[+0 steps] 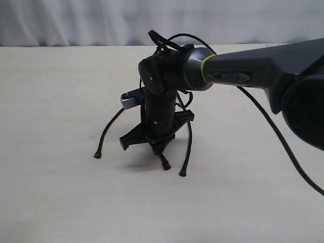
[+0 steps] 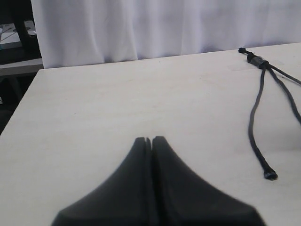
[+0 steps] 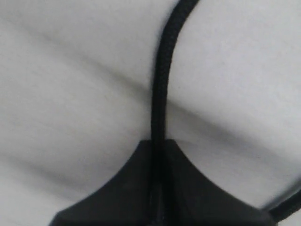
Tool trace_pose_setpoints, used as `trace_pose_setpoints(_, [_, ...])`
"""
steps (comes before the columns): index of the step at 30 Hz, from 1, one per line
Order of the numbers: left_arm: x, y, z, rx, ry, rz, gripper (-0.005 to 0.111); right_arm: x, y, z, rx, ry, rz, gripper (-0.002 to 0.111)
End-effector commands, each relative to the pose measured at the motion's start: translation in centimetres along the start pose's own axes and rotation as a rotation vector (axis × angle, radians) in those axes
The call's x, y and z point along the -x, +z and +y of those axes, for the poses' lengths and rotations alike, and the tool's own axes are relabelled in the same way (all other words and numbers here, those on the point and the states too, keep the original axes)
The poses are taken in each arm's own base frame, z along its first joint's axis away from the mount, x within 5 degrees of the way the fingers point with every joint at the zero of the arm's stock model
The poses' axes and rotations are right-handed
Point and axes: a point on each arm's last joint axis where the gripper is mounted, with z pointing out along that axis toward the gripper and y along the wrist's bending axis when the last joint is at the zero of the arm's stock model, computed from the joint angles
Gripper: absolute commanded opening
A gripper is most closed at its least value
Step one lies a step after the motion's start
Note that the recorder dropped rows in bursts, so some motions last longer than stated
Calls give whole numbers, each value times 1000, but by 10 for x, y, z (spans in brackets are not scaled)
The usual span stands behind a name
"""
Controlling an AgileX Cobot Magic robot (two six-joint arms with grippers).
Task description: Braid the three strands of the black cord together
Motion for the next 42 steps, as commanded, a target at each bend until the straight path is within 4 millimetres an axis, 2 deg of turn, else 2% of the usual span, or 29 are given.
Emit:
trace_pose_setpoints(1, [1,0,0,5,-4,-15,0,-3,-1,2,18,19,11,4])
trace_pose_setpoints(5, [1,0,0,5,-4,-15,0,4,-24,5,57,29,-74,4])
trace_pose_setpoints(9, [1,0,0,5,-4,-15,0,18,-52,17,203,96,-216,4])
trace_pose_setpoints(14, [1,0,0,5,-4,-15,0,31,-65,28,350,184,-331,4])
trace_pose_setpoints(19, [1,0,0,5,-4,-15,0,42,-62,32,423,254,-422,4])
trace_pose_setpoints(27, [1,0,0,5,-4,-15,0,58,-42,37,535,414,-500,4])
trace_pose_setpoints(35, [1,0,0,5,-4,-15,0,62,-12,39,572,510,-456,4])
trace_pose_setpoints(42, [1,0,0,5,-4,-15,0,61,12,39,548,516,-406,4])
